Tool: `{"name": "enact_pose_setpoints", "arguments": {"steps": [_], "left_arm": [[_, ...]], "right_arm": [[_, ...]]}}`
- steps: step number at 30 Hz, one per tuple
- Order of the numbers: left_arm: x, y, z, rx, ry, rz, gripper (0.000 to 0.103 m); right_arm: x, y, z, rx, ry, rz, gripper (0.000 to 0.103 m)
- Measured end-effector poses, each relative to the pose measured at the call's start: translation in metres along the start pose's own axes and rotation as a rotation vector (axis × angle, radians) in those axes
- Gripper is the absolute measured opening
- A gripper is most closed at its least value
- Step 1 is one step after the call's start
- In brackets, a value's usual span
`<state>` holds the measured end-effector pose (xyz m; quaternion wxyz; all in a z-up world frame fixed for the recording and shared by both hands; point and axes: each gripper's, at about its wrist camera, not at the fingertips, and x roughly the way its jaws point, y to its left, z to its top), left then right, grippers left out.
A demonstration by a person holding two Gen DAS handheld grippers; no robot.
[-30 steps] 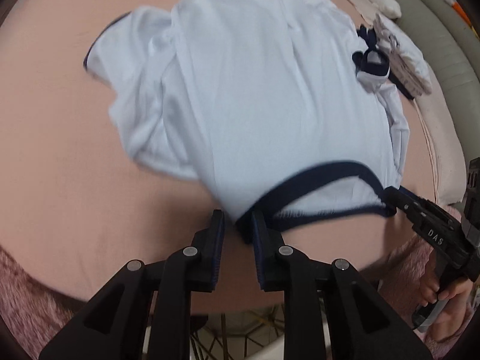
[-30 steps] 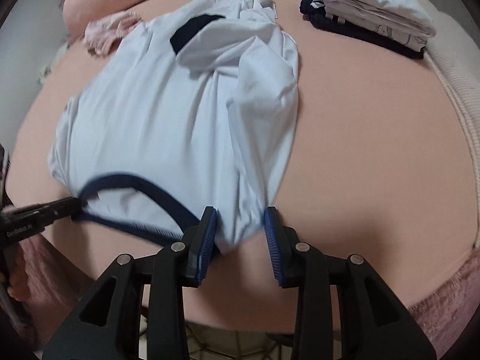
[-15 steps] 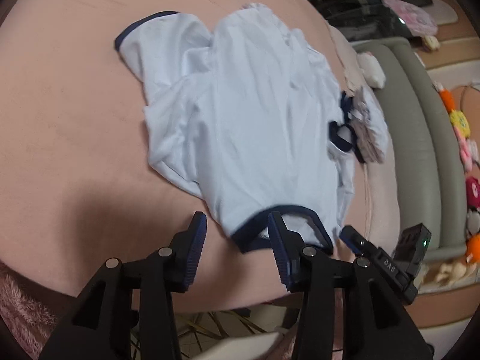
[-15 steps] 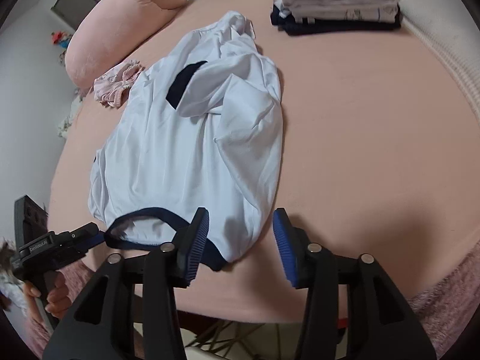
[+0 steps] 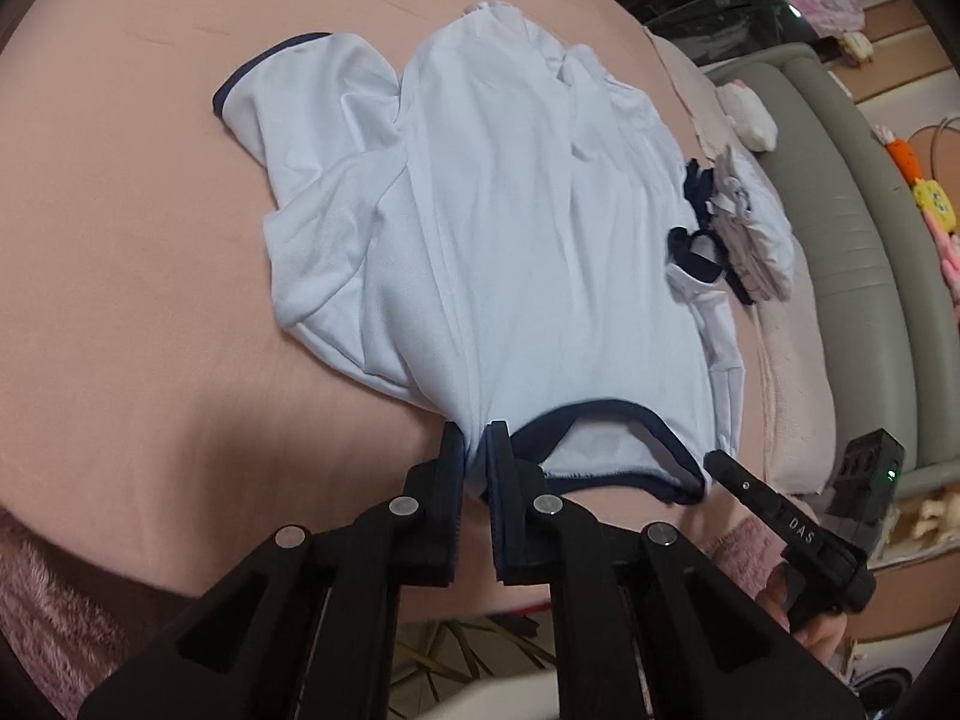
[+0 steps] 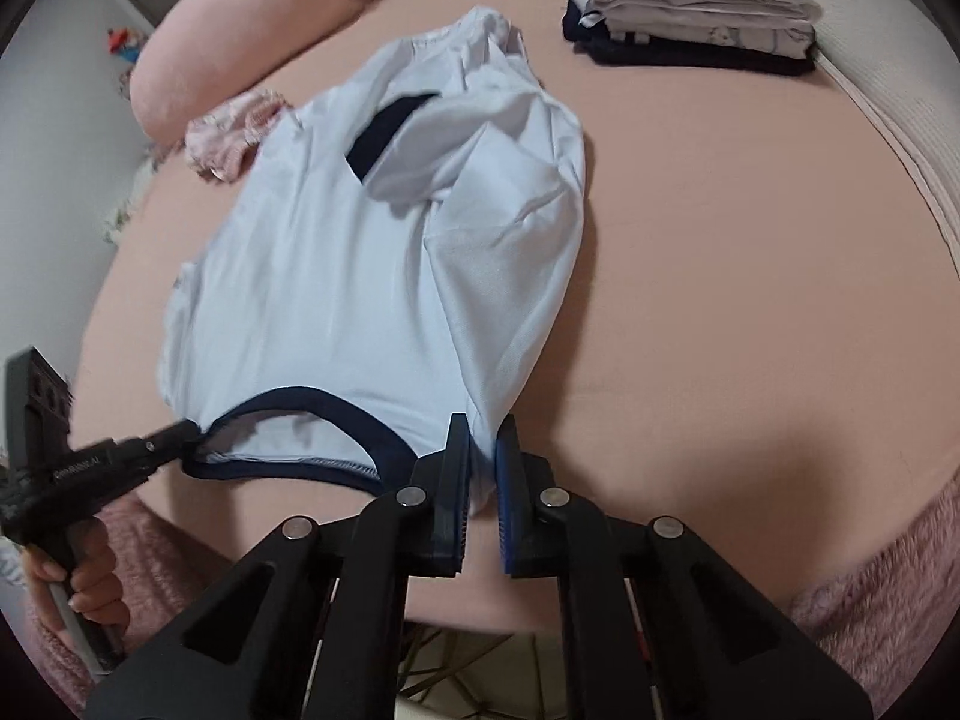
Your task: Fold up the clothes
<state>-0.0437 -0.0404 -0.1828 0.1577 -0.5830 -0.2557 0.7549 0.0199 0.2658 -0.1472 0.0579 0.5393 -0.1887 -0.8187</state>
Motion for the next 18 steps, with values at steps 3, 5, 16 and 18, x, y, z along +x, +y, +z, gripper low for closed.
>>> {"name": "enact_pose_setpoints", "arguments": {"steps": [3, 5, 16, 18], "left_arm": [[0.004, 0.015, 0.002, -0.053, 0.024, -0.019, 0.027], [0.008, 0.022, 0.001, -0.084, 0.027, -0.052, 0.041], [0.015, -0.005, -0.004, 0.09, 0.055, 0.074, 0.012], [0.01, -0.011, -0.008, 0.139, 0.055, 0.122, 0.011]], "right_arm": [[0.006, -0.017, 0.0, 0.097, 0.041, 0.081, 0.022], [0.014, -0.022, -0.002, 0.144, 0.074, 0.119, 0.039], [0.022, 0.008, -0.006, -0.05, 0.067, 0.016, 0.011], [0.016, 0.007, -0.011, -0.035, 0.078, 0.03, 0.01]]}}
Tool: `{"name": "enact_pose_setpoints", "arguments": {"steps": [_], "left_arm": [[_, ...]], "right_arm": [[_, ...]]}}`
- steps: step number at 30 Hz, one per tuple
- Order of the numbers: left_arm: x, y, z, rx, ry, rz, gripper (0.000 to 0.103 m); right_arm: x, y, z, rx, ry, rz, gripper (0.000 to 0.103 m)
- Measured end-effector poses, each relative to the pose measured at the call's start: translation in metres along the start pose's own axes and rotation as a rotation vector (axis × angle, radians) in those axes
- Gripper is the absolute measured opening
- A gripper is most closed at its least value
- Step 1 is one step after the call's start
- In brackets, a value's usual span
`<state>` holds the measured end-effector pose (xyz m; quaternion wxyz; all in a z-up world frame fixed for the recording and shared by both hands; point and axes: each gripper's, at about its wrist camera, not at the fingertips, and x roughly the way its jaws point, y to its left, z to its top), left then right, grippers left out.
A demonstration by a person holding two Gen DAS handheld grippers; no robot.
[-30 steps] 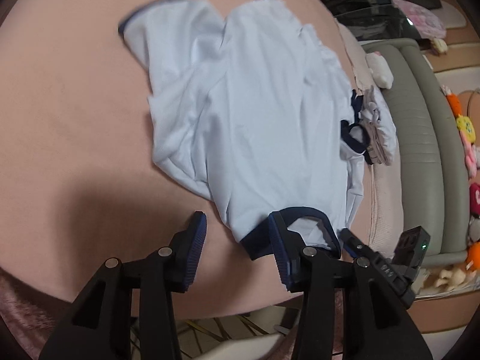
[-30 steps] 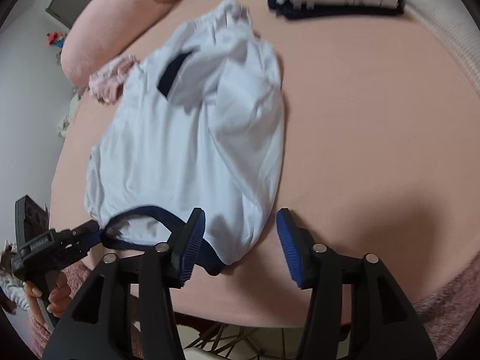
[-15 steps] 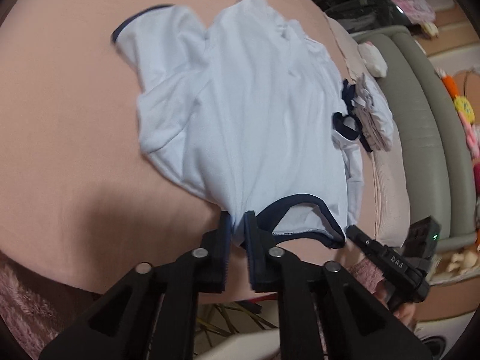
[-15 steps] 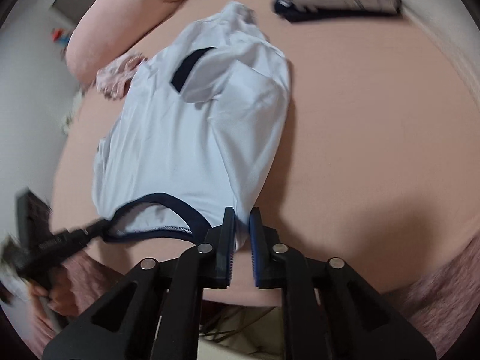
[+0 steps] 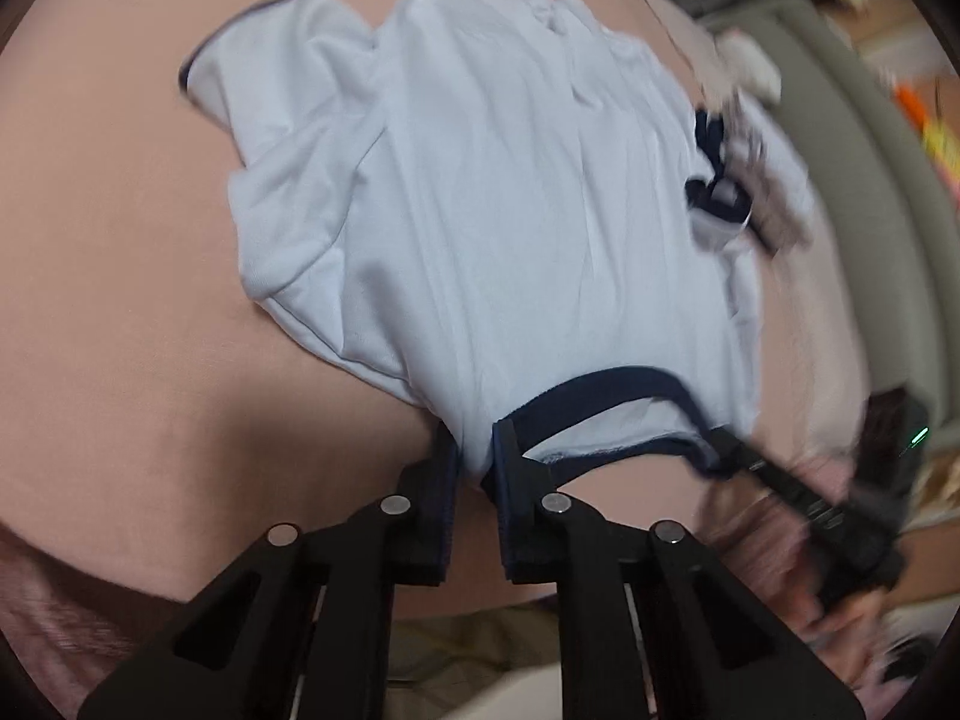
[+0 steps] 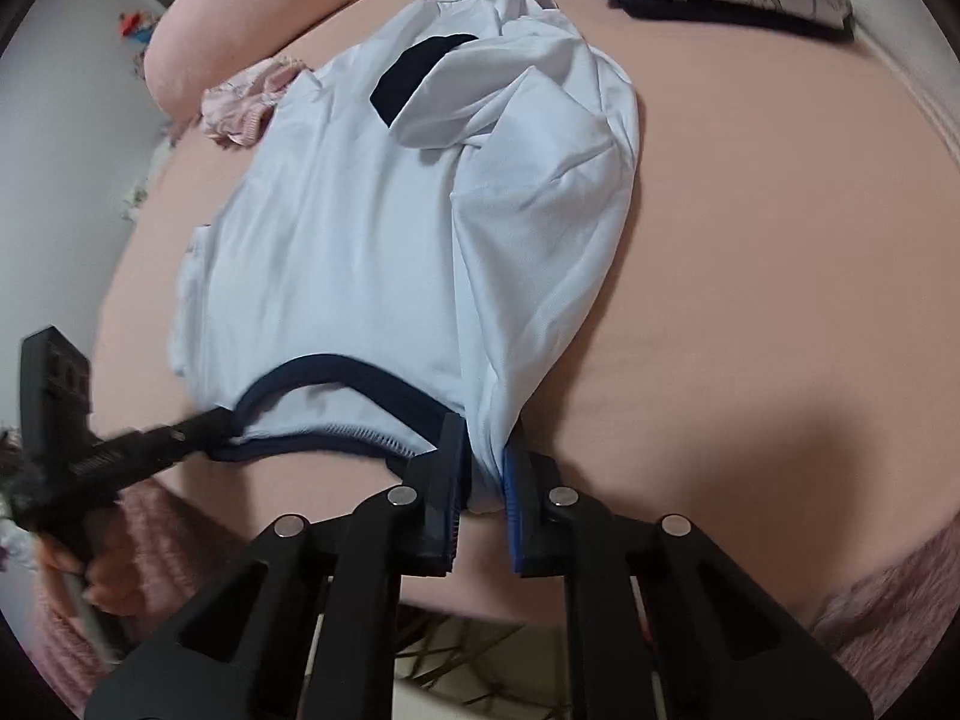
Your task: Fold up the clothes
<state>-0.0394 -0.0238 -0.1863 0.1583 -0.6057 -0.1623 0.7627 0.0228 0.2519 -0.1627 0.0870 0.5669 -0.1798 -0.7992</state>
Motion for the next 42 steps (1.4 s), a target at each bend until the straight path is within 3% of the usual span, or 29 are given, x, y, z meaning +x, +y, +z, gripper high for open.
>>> {"name": "enact_pose_setpoints", "arguments": {"steps": [2, 10, 14, 17, 18, 20, 21, 24, 27, 29, 32, 35, 40, 42], "left_arm": [[-0.005, -0.004, -0.003, 0.027, -0.002, 0.029, 0.011], [-0.015, -0.005, -0.014, 0.037, 0.003, 0.008, 0.011], [-0.001, 0.002, -0.018, 0.006, 0.037, 0.005, 0.011], [-0.012, 0.001, -0.018, 0.018, 0.029, 0.001, 0.012], [-0.015, 0.001, -0.018, 0.021, 0.029, 0.008, 0.014], [-0.024, 0.002, -0.017, 0.016, 0.027, 0.015, 0.037], [-0.029, -0.001, -0.015, 0.02, 0.019, 0.009, 0.043], [-0.044, -0.019, -0.006, 0.054, -0.04, -0.016, 0.044], [-0.038, -0.041, 0.008, 0.138, -0.084, -0.007, 0.044], [-0.015, -0.05, 0.015, 0.18, -0.038, 0.044, 0.044], [0.01, -0.041, 0.008, 0.191, 0.049, 0.133, 0.039], [0.002, -0.035, -0.002, 0.187, 0.04, 0.112, 0.039], [-0.008, -0.031, -0.005, 0.161, 0.046, 0.088, 0.039], [-0.016, -0.034, -0.004, 0.16, 0.015, 0.052, 0.039]], "right_arm": [[-0.006, -0.002, -0.006, 0.02, 0.008, 0.02, 0.01], [-0.014, 0.002, -0.009, 0.054, 0.008, 0.028, 0.009], [0.01, -0.003, -0.008, 0.073, 0.075, 0.024, 0.016], [-0.004, 0.0, -0.004, 0.073, 0.017, -0.003, 0.022], [-0.013, 0.003, -0.003, 0.051, -0.026, -0.044, 0.022], [-0.028, 0.007, -0.002, 0.011, -0.108, -0.116, 0.023], [-0.035, 0.011, 0.0, -0.006, -0.149, -0.141, 0.023], [-0.044, 0.024, 0.006, -0.109, -0.184, -0.193, 0.023], [-0.031, 0.044, 0.012, -0.213, -0.143, -0.148, 0.023], [-0.008, 0.054, 0.017, -0.239, -0.088, -0.137, 0.023], [0.02, 0.049, 0.016, -0.231, 0.004, -0.186, 0.022], [0.011, 0.03, 0.008, -0.179, 0.01, -0.176, 0.018], [-0.004, 0.009, 0.002, -0.107, 0.012, -0.183, 0.02], [-0.012, 0.015, 0.006, -0.111, -0.029, -0.166, 0.021]]}}
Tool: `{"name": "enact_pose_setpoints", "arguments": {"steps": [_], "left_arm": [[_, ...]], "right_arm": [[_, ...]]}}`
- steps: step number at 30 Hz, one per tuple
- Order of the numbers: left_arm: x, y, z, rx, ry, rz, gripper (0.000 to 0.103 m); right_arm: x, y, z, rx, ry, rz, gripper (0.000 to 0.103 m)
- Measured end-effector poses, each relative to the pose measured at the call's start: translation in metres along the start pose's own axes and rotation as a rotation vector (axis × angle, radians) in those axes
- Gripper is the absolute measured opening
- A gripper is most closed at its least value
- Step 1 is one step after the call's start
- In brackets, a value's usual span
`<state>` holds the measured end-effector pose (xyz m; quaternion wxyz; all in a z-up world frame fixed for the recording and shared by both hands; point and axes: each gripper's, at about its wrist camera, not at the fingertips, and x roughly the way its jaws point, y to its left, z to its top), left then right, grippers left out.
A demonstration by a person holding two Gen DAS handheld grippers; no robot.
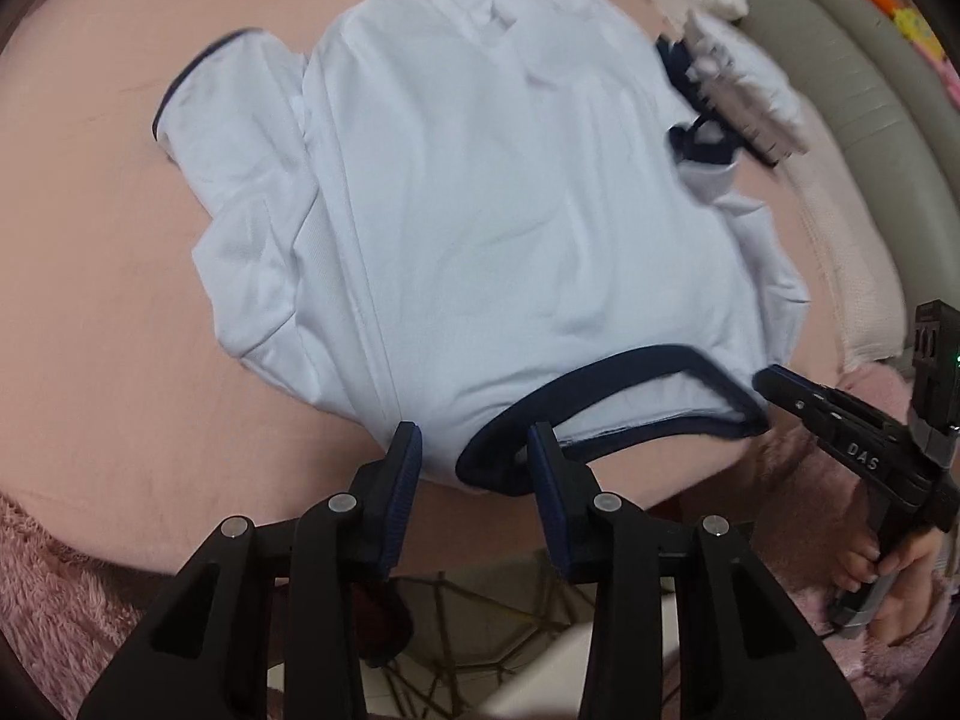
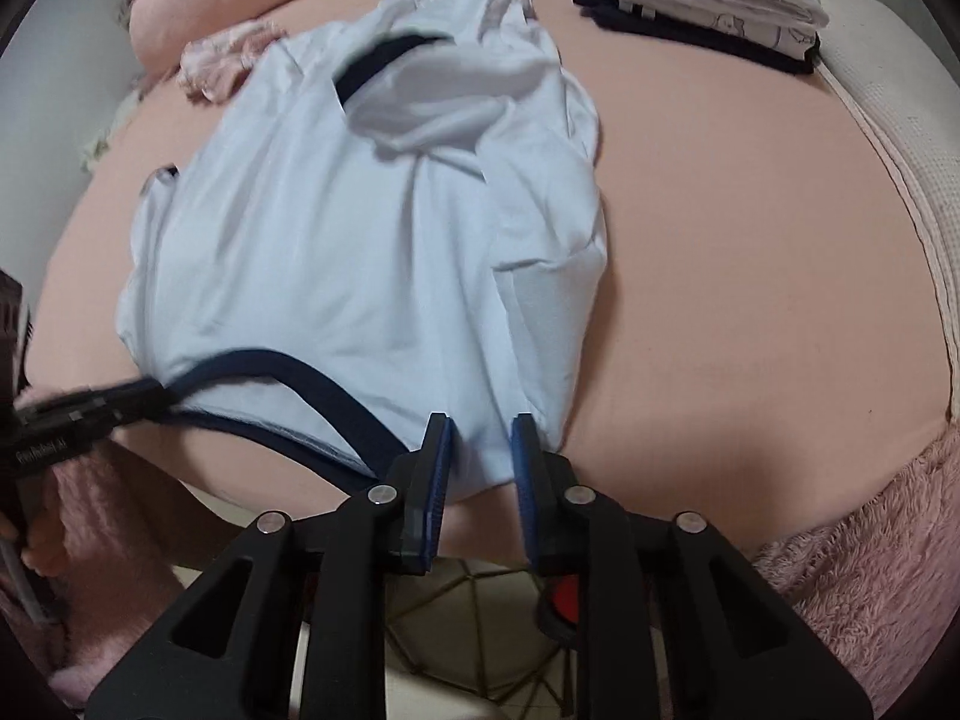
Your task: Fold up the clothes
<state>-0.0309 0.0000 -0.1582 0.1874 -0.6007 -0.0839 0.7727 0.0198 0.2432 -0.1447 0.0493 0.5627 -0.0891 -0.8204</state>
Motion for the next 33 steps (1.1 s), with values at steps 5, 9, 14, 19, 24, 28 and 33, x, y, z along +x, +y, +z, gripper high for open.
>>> {"name": "enact_pose_setpoints", "arguments": {"steps": [5, 9, 14, 19, 24, 28, 33], "left_arm": [[-0.001, -0.009, 0.021, 0.021, -0.048, -0.022, 0.039], [0.024, -0.008, 0.017, 0.017, 0.067, 0.077, 0.038], [0.016, -0.01, 0.013, 0.021, 0.003, 0.045, 0.039], [0.01, -0.023, 0.03, 0.032, -0.061, 0.008, 0.039], [-0.005, -0.028, 0.037, 0.068, -0.12, 0.106, 0.039], [-0.004, 0.023, 0.039, -0.1, -0.106, 0.091, 0.039], [-0.002, 0.028, 0.027, -0.111, -0.115, 0.043, 0.039]], "right_arm": [[-0.001, 0.026, 0.02, -0.085, -0.069, 0.015, 0.031], [0.021, 0.015, 0.008, -0.088, 0.038, -0.019, 0.03], [-0.011, -0.017, 0.005, 0.018, -0.039, 0.001, 0.033], [-0.027, -0.017, 0.041, 0.0, -0.165, -0.072, 0.059], [0.001, 0.004, 0.072, -0.054, -0.143, -0.129, 0.066], [0.006, 0.019, 0.069, -0.173, -0.139, -0.171, 0.073], [0.027, 0.009, 0.063, -0.192, -0.078, -0.236, 0.07]]}}
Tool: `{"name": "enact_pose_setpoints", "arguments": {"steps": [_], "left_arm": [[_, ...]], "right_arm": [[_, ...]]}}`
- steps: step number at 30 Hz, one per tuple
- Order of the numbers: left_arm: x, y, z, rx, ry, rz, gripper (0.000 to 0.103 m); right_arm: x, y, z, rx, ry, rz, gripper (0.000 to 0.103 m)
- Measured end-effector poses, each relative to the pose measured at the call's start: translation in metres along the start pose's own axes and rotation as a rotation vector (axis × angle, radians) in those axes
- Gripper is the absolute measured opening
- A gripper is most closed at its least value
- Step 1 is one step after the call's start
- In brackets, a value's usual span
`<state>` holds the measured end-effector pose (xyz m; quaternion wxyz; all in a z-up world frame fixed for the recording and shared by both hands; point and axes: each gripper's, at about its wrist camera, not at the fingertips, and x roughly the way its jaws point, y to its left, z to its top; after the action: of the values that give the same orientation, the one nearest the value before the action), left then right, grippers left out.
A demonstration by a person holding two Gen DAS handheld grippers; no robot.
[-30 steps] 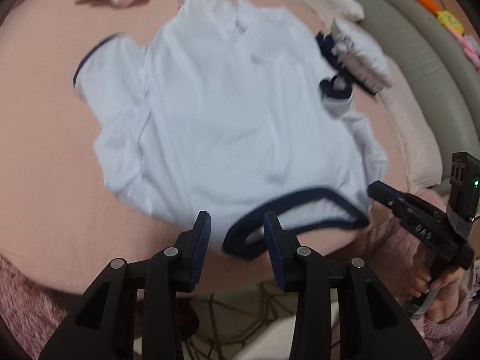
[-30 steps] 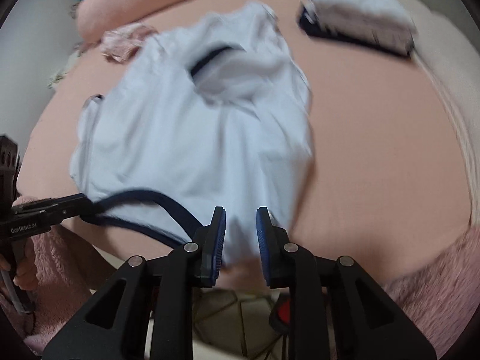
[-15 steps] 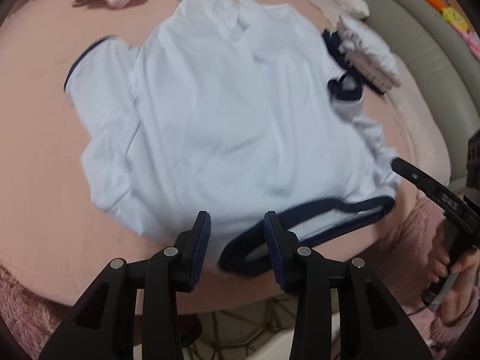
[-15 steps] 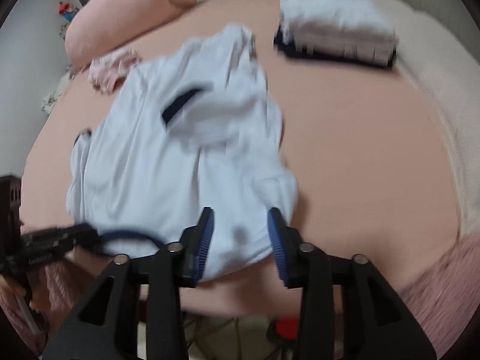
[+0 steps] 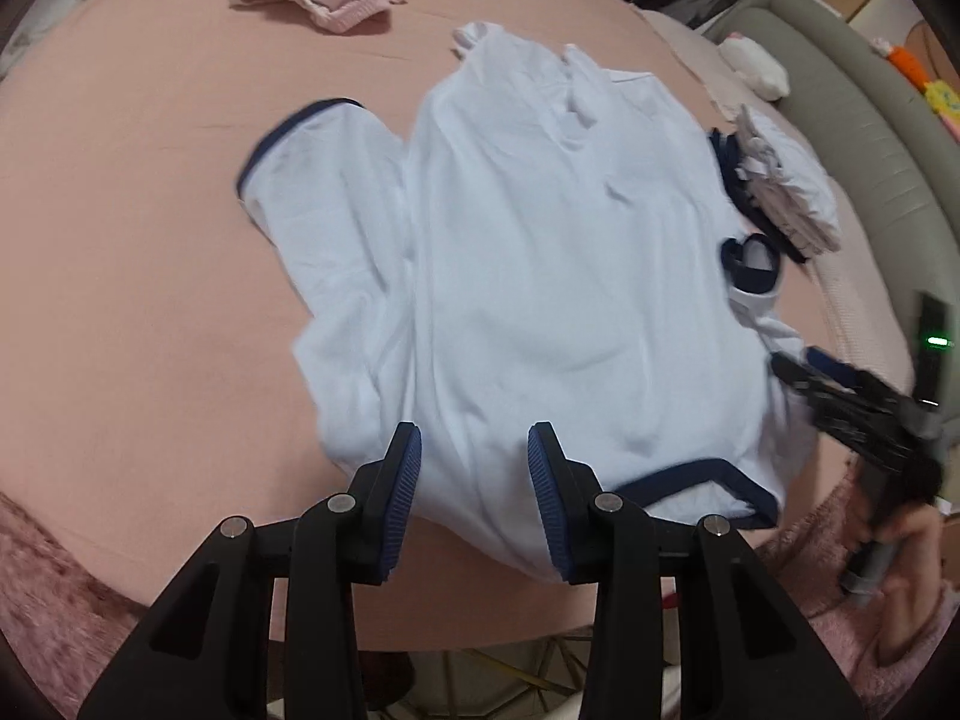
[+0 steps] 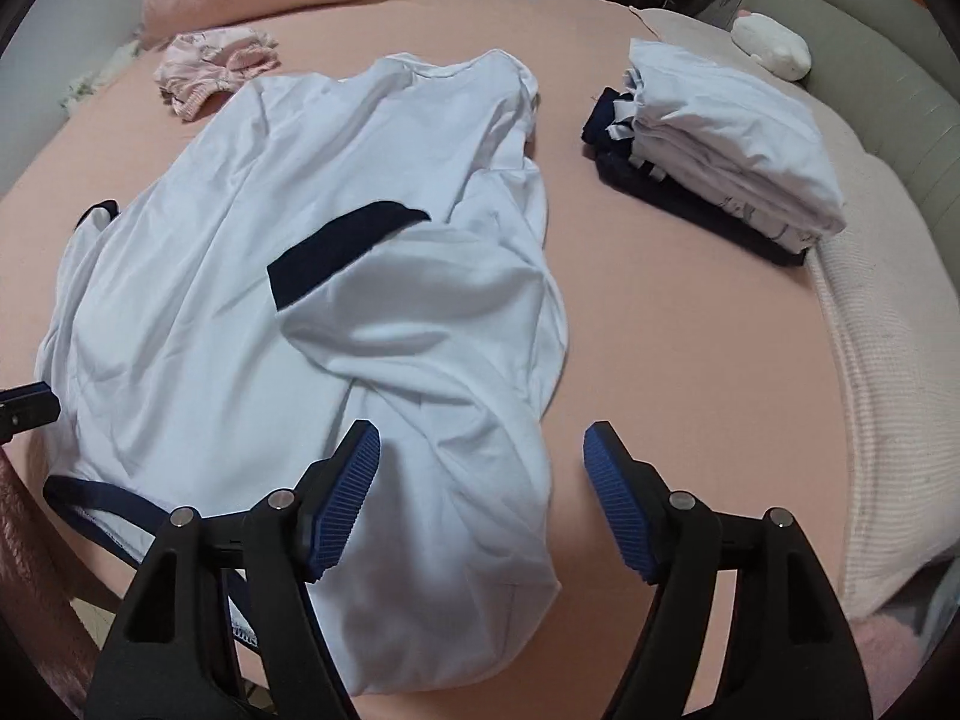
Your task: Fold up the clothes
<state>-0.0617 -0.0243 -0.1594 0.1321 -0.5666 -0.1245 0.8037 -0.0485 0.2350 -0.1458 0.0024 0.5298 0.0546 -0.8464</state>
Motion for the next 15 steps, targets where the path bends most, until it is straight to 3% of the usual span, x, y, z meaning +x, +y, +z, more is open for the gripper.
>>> {"name": "enact_pose_setpoints", "arguments": {"steps": [2, 3, 5, 8, 12, 15], "left_arm": [[0.002, -0.009, -0.002, 0.017, -0.001, -0.01, 0.039], [0.002, -0.016, -0.002, 0.04, -0.007, -0.009, 0.039], [0.001, -0.032, 0.001, 0.094, -0.026, -0.022, 0.039], [0.009, -0.062, 0.014, 0.178, -0.016, -0.083, 0.039], [0.033, -0.108, 0.023, 0.314, 0.014, -0.057, 0.039], [0.052, -0.109, 0.021, 0.263, 0.064, -0.083, 0.039]], "right_arm": [[0.01, -0.012, -0.006, 0.045, 0.024, 0.014, 0.026], [0.009, -0.025, -0.008, 0.106, 0.023, 0.049, 0.026], [0.007, -0.047, -0.012, 0.216, 0.016, 0.103, 0.014], [-0.004, -0.076, -0.022, 0.318, -0.017, 0.066, 0.011], [-0.013, -0.125, -0.06, 0.516, 0.014, -0.038, 0.011], [-0.021, -0.148, -0.079, 0.626, 0.006, -0.011, 0.015]]}}
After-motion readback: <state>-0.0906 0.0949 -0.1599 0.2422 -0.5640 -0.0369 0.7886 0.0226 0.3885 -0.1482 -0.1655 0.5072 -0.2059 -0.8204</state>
